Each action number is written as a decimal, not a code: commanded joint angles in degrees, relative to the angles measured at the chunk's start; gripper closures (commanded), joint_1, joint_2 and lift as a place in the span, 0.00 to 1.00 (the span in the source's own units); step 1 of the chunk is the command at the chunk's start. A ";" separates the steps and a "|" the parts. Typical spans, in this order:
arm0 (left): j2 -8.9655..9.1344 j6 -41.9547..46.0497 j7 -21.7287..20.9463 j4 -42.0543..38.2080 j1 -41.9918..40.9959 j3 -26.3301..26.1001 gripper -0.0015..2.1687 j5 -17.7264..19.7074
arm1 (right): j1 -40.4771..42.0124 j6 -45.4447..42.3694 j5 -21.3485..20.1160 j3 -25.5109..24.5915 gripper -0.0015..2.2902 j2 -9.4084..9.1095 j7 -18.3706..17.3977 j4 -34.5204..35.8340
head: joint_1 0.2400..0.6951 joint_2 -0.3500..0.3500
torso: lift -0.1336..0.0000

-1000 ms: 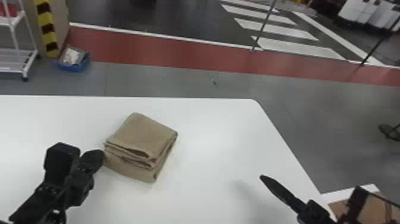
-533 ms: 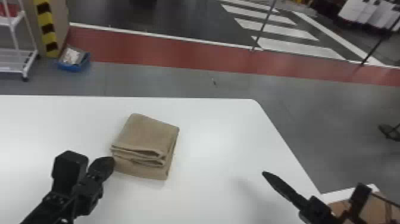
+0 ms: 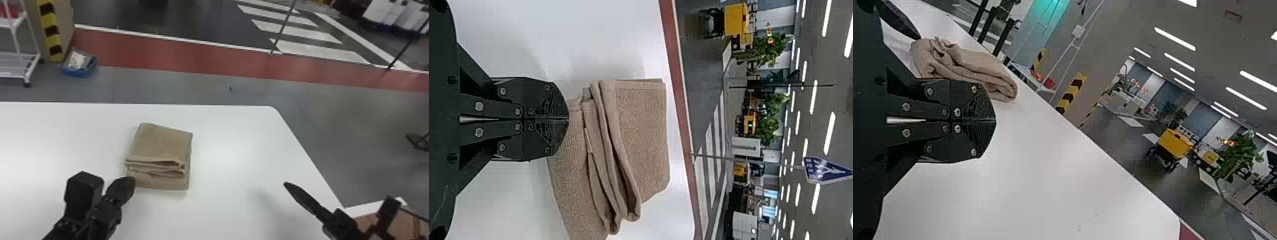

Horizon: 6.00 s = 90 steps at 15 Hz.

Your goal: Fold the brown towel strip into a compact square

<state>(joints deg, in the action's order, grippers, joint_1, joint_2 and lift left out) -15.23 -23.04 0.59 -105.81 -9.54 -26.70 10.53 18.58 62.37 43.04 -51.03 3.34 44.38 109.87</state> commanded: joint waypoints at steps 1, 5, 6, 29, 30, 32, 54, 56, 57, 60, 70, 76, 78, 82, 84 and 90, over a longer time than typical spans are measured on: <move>0.03 -0.12 0.03 -1.15 -0.65 -0.10 0.95 0.02 | -0.57 0.17 -0.15 0.32 0.88 0.00 0.00 -0.01 | 1.00 0.00 | 0.07; 0.11 2.51 1.52 -1.33 0.05 1.83 0.95 -0.69 | -0.92 1.40 0.02 0.41 0.88 0.00 0.00 0.34 | 1.00 0.00 | 0.07; 0.20 2.69 2.40 -0.01 1.37 1.83 0.95 -1.21 | -1.01 1.40 0.02 0.50 0.88 0.00 0.00 0.61 | 1.00 0.00 | 0.07; 0.64 -2.06 0.91 -2.03 0.40 -1.60 0.95 -0.25 | -3.99 2.81 -0.33 1.11 0.75 3.08 1.06 2.28 | 1.00 0.00 | 0.07; 0.46 -2.23 0.73 -3.09 -0.21 -0.54 0.95 -0.25 | -4.70 1.58 -1.73 3.84 0.67 5.01 1.94 3.86 | 1.00 0.00 | 0.07; 0.20 -2.23 0.64 -4.49 -1.18 1.30 0.95 -0.07 | -6.02 -4.05 -9.47 12.98 0.35 8.88 3.25 10.19 | 1.00 0.00 | 0.07; -0.50 -4.69 -0.24 -2.21 0.93 6.05 0.95 1.77 | -15.86 -47.64 -89.89 62.02 0.23 13.27 17.32 0.78 | 1.00 0.38 | 0.07; -0.68 -4.69 -0.06 -2.30 0.93 6.14 0.95 1.77 | -16.65 -47.64 -90.41 62.02 0.28 12.92 17.23 -0.10 | 1.00 0.40 | 0.07; -0.68 -4.69 -0.15 -2.38 0.84 6.14 0.95 1.86 | -17.00 -47.64 -90.50 61.93 0.28 12.57 17.23 -0.36 | 1.00 0.41 | 0.07; -0.68 -4.69 -0.24 -2.47 0.84 6.05 0.95 1.77 | -18.06 -46.76 -90.06 62.20 0.28 12.39 17.49 -1.15 | 1.00 0.41 | 0.07; -0.77 -4.87 -0.15 -2.47 0.75 5.87 0.95 1.69 | -19.46 -45.71 -89.45 62.72 0.28 10.99 19.51 -4.49 | 1.00 0.42 | 0.07; -0.85 -4.87 -0.15 -3.35 0.32 6.14 0.95 1.77 | -21.13 -41.14 -89.27 63.43 0.59 9.67 20.13 -5.81 | 1.00 0.43 | 0.07; -0.85 -4.87 -0.50 -4.23 -0.12 6.31 0.95 1.86 | -21.13 -40.61 -89.18 62.64 0.61 9.41 19.43 -5.37 | 1.00 0.42 | 0.07; -1.12 -5.40 -1.64 -6.08 -1.44 7.19 0.95 3.00 | -21.75 -39.20 -85.76 59.47 0.63 8.97 19.25 -4.23 | 1.00 0.40 | 0.07; -1.12 -5.75 -2.52 -6.16 -1.53 6.93 0.95 3.97 | -22.45 -36.74 -84.35 58.94 0.63 8.97 19.69 -3.08 | 1.00 0.39 | 0.07; -0.68 -6.80 -5.51 -5.90 -1.18 5.35 0.95 5.82 | -23.77 -30.77 -79.34 55.78 0.63 9.05 22.06 1.22 | 1.00 0.33 | 0.07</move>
<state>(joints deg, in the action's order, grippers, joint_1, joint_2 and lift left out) -16.05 -29.78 -4.70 -111.88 -10.85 -21.19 15.88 -5.09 30.72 -37.07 5.59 12.35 66.18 110.46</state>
